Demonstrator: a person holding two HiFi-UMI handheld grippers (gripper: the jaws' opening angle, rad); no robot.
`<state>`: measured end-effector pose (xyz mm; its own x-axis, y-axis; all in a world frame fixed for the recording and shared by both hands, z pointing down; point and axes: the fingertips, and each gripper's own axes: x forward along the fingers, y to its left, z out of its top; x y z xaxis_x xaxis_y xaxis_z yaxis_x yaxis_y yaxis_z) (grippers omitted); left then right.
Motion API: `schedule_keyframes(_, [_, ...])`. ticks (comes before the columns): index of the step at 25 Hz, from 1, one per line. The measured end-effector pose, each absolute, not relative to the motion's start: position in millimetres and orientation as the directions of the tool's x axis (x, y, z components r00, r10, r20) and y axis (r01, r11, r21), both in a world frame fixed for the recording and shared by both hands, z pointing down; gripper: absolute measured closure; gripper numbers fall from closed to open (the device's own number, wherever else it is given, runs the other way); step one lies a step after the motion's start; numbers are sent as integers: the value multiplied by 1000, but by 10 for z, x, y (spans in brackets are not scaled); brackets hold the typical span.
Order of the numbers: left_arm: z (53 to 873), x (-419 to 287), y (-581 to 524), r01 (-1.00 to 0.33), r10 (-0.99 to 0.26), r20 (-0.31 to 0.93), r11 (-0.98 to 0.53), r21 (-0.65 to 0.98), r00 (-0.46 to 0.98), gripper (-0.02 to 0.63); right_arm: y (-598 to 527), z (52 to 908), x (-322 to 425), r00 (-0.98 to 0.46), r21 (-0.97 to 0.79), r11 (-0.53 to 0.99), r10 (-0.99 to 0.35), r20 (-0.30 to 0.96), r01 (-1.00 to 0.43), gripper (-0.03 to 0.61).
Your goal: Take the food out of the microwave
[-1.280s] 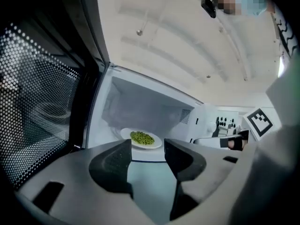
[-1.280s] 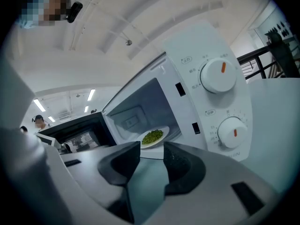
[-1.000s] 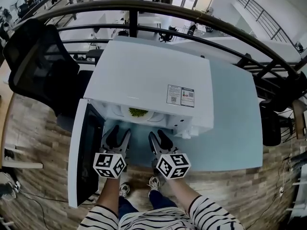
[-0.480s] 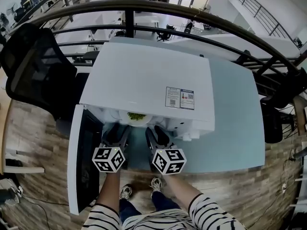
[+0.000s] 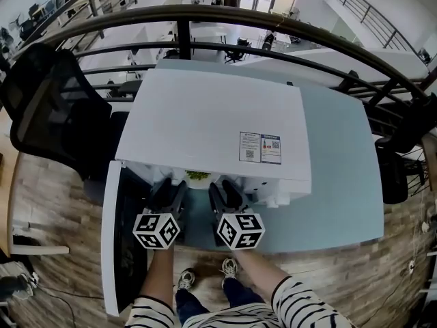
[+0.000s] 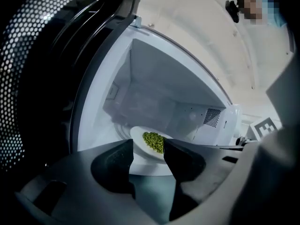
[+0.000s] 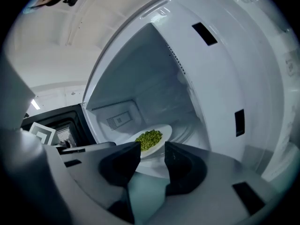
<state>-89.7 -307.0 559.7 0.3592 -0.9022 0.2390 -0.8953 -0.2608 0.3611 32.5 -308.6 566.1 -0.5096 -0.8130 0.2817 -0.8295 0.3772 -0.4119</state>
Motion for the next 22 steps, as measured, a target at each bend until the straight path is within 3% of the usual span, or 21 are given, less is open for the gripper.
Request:
schedule_keyframes(18, [5608, -697, -3104, -862, -862, 241, -339, 376, 445, 414, -3163, 5634, 251, -556, -465, 402, -790, 260, -789, 422])
schedule_keyframes(22, [5587, -579, -3022, -853, -851, 243, -358, 379, 465, 416, -3076, 5566, 240, -572, -453, 430, -783, 245, -781, 446])
